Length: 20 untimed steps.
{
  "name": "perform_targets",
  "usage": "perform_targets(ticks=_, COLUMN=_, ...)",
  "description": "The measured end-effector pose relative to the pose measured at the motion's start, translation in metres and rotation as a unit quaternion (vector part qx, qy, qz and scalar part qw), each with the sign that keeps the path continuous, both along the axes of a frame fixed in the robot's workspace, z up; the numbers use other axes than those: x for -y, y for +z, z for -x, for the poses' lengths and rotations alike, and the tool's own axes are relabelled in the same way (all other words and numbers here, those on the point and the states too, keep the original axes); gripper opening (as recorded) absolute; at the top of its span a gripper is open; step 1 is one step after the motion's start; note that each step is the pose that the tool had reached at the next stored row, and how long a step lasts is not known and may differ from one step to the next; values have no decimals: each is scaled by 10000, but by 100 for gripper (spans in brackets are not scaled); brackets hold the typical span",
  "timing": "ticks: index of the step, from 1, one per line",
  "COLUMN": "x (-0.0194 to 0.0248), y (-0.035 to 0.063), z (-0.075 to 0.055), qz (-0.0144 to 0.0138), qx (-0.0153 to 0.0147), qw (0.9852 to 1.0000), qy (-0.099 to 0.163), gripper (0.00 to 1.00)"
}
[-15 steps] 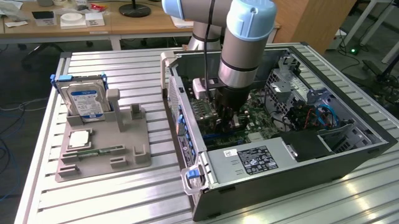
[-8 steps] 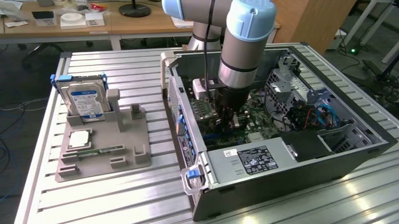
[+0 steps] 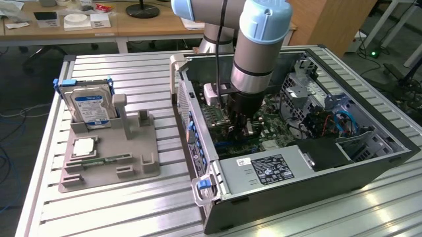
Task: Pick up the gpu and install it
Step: 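Insert the gpu into the slot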
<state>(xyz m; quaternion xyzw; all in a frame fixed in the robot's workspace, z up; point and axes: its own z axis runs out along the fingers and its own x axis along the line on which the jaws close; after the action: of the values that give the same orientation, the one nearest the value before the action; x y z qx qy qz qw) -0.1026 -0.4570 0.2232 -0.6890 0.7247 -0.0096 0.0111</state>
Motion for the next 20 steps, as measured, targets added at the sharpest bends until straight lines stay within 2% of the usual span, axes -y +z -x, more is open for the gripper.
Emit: perform_targets(ticks=20, x=0, y=36, z=5, qz=0, qx=0, qw=10000, qy=74, gripper=28)
